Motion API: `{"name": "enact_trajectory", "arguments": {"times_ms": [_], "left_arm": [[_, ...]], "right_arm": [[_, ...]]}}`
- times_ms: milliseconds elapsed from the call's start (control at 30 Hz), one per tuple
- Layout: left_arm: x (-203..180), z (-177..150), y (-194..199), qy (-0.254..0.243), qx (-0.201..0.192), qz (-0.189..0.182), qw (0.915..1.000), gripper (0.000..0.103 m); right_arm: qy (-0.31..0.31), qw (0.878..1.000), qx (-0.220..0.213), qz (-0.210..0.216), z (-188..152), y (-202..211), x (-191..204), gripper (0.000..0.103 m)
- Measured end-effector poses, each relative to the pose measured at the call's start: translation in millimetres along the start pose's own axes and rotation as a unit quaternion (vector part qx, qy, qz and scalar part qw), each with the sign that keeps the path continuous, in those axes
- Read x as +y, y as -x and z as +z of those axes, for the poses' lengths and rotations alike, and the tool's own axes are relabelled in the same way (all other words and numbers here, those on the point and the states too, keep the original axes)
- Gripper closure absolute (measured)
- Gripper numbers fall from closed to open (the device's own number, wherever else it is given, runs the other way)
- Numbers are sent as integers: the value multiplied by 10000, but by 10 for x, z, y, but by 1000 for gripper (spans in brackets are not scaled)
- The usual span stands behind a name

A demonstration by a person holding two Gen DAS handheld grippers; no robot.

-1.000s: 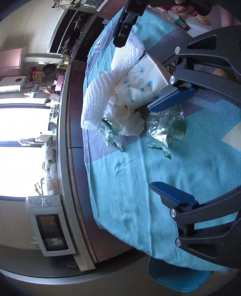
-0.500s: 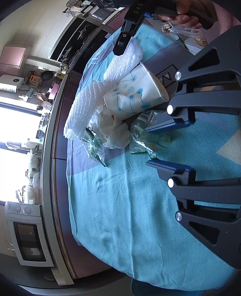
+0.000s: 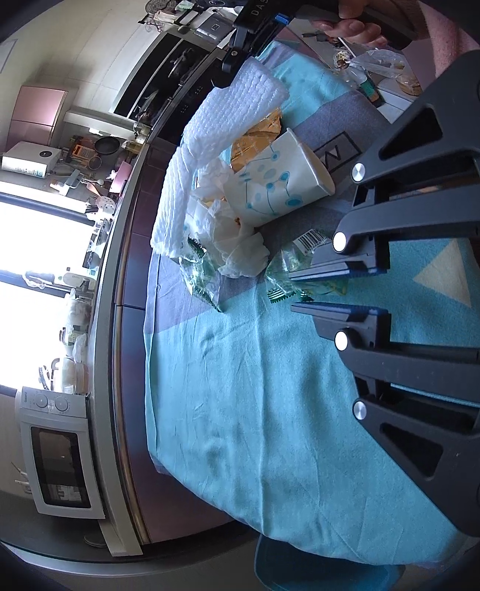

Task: Collect trash
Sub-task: 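Close the left tool on the clear green-printed wrapper while the right tool grasps a white foam net, then carry the wrapper and foam net in both tools over the teal bin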

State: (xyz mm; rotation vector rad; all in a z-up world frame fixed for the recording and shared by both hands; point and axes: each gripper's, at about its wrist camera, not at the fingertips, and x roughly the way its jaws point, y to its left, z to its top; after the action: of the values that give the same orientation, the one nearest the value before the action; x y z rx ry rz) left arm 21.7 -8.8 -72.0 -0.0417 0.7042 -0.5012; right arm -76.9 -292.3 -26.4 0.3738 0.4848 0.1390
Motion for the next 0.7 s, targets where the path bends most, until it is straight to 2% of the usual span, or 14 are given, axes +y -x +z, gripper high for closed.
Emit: {"name": "enact_trajectory", "arguments": {"times_ms": [133, 267, 433, 700], "left_arm": [[103, 10, 149, 104, -161, 73, 9998, 92], [219, 46, 271, 211, -313, 160, 9992, 92], [377, 70, 391, 330, -467, 295, 9979, 92], [625, 47, 602, 528, -689, 647, 9941, 92]], "right_arm": [[139, 9998, -148, 4, 101, 147, 58, 91], [197, 9986, -387, 294, 184, 292, 141, 91], [438, 9946, -477, 807, 196, 335, 395, 91], [604, 9855, 23, 1587, 14, 20, 827, 91]]}}
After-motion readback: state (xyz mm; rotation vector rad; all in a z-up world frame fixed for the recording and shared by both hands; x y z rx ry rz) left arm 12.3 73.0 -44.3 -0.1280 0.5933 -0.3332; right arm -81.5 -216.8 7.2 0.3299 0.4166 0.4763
